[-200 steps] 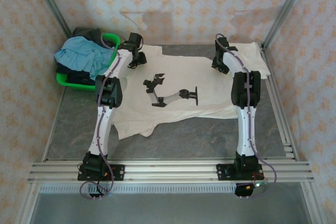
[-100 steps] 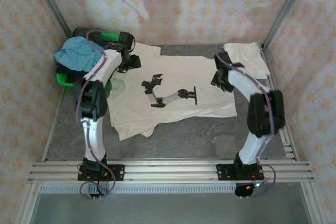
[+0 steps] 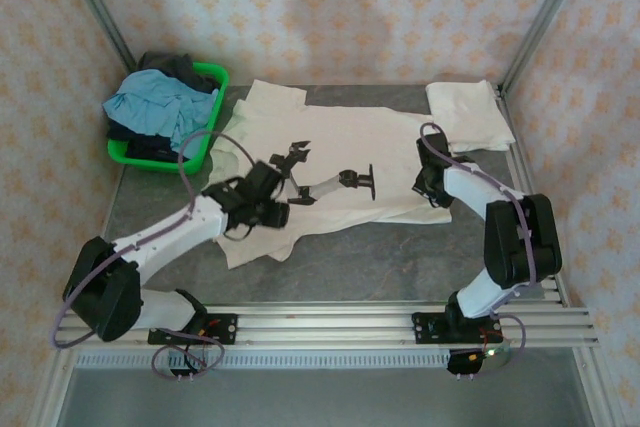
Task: Fold and stack the t-shirts
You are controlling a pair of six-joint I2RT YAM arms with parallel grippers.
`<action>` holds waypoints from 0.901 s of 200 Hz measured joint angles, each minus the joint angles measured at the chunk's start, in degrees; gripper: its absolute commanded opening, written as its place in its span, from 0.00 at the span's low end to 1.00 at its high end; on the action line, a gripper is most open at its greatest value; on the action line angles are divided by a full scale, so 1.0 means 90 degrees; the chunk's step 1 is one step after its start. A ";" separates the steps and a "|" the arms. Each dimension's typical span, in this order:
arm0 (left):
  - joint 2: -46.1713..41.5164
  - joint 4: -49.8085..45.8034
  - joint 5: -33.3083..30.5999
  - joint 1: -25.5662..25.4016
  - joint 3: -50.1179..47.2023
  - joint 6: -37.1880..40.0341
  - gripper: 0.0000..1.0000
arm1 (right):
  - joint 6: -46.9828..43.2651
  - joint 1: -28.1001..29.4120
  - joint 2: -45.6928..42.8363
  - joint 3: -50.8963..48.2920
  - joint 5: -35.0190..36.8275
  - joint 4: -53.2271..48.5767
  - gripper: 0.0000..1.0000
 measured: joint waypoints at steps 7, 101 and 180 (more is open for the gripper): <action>-0.0090 0.0002 -0.0051 -0.0216 -0.0206 -0.0029 0.64 | 0.0007 0.0000 0.0044 0.0000 0.0010 0.0039 0.49; 0.0204 0.0410 -0.0527 -0.1671 -0.0614 -0.0134 0.48 | 0.0233 0.0010 0.0301 -0.0153 0.0095 0.0274 0.00; 0.1064 0.0578 -0.0789 -0.1909 -0.0610 -0.0168 0.41 | 0.0602 0.0578 -0.2640 -0.1467 0.0107 -0.0240 0.01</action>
